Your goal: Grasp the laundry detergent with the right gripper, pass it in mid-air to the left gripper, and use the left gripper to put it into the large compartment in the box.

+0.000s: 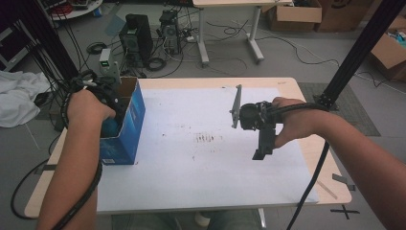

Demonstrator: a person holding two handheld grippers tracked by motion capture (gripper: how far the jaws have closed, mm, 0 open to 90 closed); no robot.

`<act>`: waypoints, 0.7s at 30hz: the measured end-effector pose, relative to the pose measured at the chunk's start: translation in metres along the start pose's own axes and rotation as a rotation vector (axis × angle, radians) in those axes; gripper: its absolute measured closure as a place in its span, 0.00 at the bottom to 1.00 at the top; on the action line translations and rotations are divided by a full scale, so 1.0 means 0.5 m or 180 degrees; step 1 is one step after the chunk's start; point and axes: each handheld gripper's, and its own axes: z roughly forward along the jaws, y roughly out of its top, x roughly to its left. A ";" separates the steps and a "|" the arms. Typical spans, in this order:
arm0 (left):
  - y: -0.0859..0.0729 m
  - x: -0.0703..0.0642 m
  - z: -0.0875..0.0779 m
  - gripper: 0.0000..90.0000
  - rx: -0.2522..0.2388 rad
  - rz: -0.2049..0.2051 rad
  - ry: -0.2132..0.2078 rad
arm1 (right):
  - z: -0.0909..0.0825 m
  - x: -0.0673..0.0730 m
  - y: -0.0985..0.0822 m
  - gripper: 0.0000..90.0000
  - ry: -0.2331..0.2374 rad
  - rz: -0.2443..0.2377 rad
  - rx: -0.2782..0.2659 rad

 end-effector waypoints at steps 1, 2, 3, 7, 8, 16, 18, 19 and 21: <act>0.001 0.002 0.004 0.43 0.0001 0.0019 0.0000 | 0.001 0.000 0.000 0.00 -0.0002 -0.0006 0.0013; 0.002 0.004 0.007 0.43 0.0009 0.0031 0.0001 | 0.002 0.000 0.000 0.00 0.0006 -0.0011 0.0010; 0.003 0.004 0.011 0.43 0.0002 0.0009 -0.0003 | 0.003 0.001 0.000 0.00 0.0013 0.0000 0.0008; 0.007 0.006 0.023 0.43 0.0002 0.0035 0.0025 | 0.004 -0.001 0.000 0.00 0.0019 0.0009 0.0014; 0.007 0.005 0.026 0.43 -0.0012 0.0012 0.0013 | 0.005 -0.001 0.000 0.00 0.0022 0.0014 0.0008; 0.010 0.010 0.038 0.43 -0.0017 0.0042 -0.0029 | 0.005 -0.001 0.003 0.00 0.0023 -0.0008 0.0009; 0.010 0.009 0.039 0.43 -0.0031 0.0034 -0.0033 | 0.005 -0.001 0.003 0.00 0.0022 -0.0004 0.0004; 0.010 0.009 0.040 0.43 -0.0028 0.0026 -0.0033 | 0.006 -0.001 0.002 0.00 0.0025 -0.0001 0.0002; 0.010 0.008 0.040 0.43 -0.0024 0.0026 -0.0026 | 0.007 -0.001 0.003 0.00 0.0030 0.0000 0.0014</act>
